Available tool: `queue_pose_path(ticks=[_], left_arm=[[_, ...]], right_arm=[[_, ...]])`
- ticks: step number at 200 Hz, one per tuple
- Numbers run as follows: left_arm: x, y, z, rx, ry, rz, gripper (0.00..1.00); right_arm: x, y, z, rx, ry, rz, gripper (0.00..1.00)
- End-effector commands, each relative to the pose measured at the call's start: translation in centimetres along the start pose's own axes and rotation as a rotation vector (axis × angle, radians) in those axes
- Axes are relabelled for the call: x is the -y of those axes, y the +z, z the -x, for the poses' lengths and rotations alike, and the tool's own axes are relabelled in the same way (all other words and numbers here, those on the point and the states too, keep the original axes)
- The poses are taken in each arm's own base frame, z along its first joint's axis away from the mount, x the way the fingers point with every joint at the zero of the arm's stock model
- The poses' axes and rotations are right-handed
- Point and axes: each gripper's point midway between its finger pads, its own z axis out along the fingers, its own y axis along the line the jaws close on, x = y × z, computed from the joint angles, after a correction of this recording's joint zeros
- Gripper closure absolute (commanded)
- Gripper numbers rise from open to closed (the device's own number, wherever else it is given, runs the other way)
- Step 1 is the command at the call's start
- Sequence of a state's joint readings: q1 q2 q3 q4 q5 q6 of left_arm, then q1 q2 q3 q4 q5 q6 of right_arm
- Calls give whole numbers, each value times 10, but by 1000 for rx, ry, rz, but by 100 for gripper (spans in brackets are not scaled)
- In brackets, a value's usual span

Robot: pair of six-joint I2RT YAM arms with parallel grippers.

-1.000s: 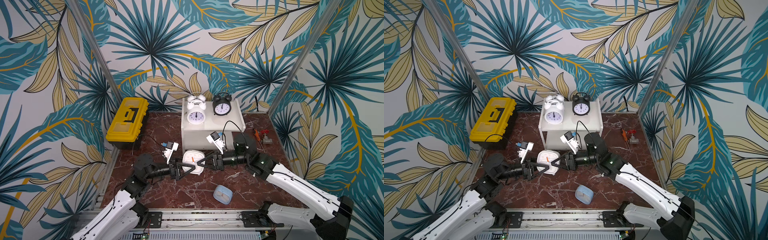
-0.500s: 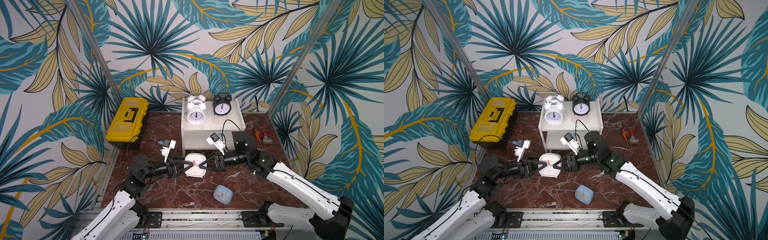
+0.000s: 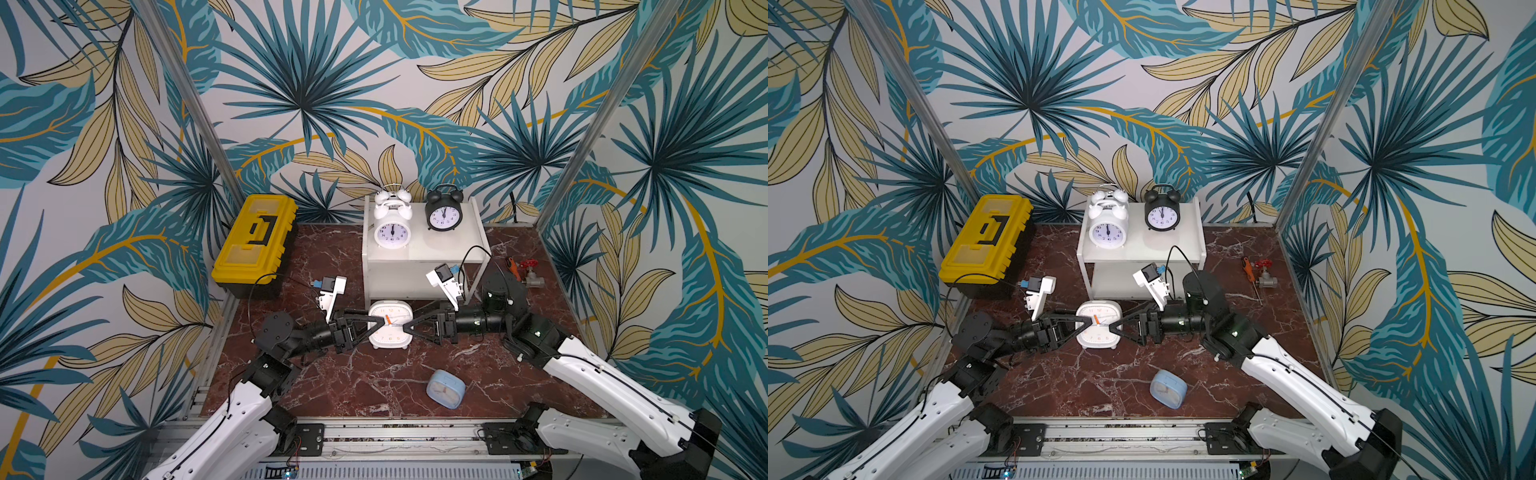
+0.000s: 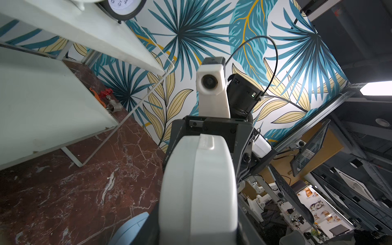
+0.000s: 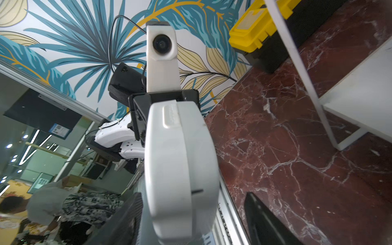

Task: Place the alarm clocks on the shelf by style
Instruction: Pick up the alarm from the center of the board.

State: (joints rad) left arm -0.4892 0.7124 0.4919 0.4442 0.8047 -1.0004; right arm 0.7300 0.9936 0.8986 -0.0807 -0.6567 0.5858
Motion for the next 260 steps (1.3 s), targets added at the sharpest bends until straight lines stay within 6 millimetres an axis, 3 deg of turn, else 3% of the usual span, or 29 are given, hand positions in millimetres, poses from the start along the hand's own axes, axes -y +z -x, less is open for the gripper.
queue_pose_path(ticks=[1, 45, 78, 105, 173, 238, 260], left_arm=[[6, -4, 14, 97, 36, -30, 74], [9, -2, 10, 54, 29, -48, 73], [11, 1, 4, -3, 28, -55, 73], [16, 0, 6, -1, 42, -68, 73], [17, 0, 10, 14, 56, -70, 73], [13, -2, 7, 5, 48, -59, 73], [9, -3, 6, 6, 43, -49, 73]], right_arm=[[3, -6, 19, 229, 17, -22, 21], [-7, -4, 13, 255, -28, -26, 28], [-16, 0, 11, 159, -82, -37, 35], [-23, 4, 12, 101, -102, -22, 47], [-24, 7, -2, 57, -66, 21, 44], [-26, 8, -3, 34, -81, 22, 58], [-27, 6, -4, 25, -86, 18, 59]])
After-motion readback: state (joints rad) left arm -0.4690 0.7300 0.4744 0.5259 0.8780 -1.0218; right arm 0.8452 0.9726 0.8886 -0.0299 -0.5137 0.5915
